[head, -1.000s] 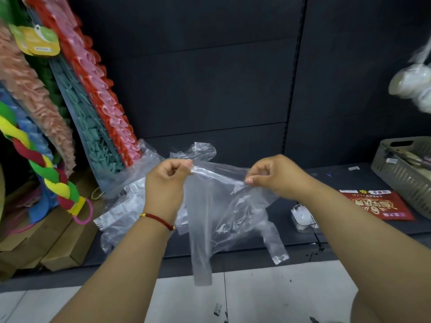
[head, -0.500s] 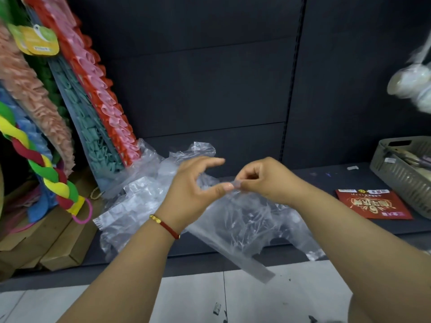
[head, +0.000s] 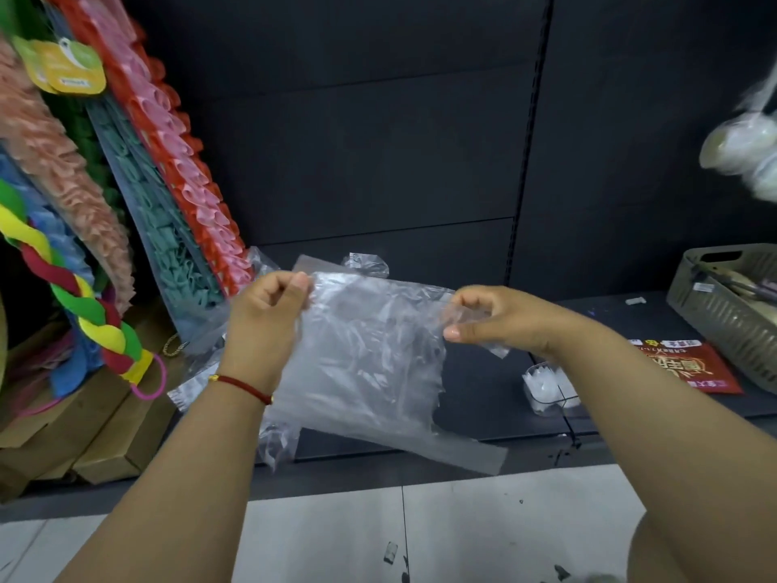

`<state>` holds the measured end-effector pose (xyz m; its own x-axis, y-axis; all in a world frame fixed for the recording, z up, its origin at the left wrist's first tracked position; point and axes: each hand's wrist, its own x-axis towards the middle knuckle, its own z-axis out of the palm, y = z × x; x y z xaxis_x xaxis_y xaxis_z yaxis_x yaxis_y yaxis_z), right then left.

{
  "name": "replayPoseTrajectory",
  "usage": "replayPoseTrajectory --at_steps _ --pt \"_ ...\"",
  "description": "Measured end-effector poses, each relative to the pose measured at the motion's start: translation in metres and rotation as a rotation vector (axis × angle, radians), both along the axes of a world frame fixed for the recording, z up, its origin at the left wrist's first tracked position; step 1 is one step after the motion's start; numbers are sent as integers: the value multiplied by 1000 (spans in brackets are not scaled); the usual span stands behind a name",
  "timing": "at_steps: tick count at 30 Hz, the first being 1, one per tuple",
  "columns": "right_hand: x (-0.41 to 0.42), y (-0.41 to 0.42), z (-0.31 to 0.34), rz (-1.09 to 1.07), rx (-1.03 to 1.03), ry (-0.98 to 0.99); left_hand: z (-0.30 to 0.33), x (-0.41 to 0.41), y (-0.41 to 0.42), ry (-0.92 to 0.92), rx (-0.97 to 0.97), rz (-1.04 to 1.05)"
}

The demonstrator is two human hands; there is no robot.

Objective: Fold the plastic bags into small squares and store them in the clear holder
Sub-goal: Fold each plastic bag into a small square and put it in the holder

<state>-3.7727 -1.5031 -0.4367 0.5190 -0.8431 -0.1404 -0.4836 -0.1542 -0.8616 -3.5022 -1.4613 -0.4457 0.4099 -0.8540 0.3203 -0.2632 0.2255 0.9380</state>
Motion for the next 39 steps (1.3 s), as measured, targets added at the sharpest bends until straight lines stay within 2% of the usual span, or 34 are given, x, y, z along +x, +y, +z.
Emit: replayPoseTrajectory --at_steps 4,7,10,15,18,24,26,28,30,31,34,36,39 --pt "-6 -7 -7 -95 -104 10 -3 20 -3 109 1 47" --pt "-14 -14 -7 -160 -158 -98 -6 33 -5 181 -12 149" --pt "-21 -19 -8 -199 -112 -249 -12 45 -6 195 16 216" --pt "-19 -22 -9 -271 -71 -466 -19 45 -8 57 2 271" --pt "-16 -23 -9 -311 -77 -483 -19 42 -7 0 -37 293" --pt "-12 -21 -14 -298 -116 -449 -13 34 -3 -1 -73 304" --pt "-12 -24 -12 -383 -108 -591 -11 33 -1 -42 -76 313" --pt "-16 -27 -7 -451 -27 -931 -7 28 1 -59 -85 298" --pt "-18 -26 -3 -357 86 -1187 0 18 2 7 -119 266" --pt "-15 -23 -4 -278 133 -1165 3 12 2 58 -136 244" --pt "8 -11 -23 -94 216 -747 5 -5 2 151 -131 163" --pt "24 -4 -29 -45 207 -527 1 -11 1 179 -102 142" --pt "32 -1 -26 -145 123 -488 -3 -13 0 185 -87 179"
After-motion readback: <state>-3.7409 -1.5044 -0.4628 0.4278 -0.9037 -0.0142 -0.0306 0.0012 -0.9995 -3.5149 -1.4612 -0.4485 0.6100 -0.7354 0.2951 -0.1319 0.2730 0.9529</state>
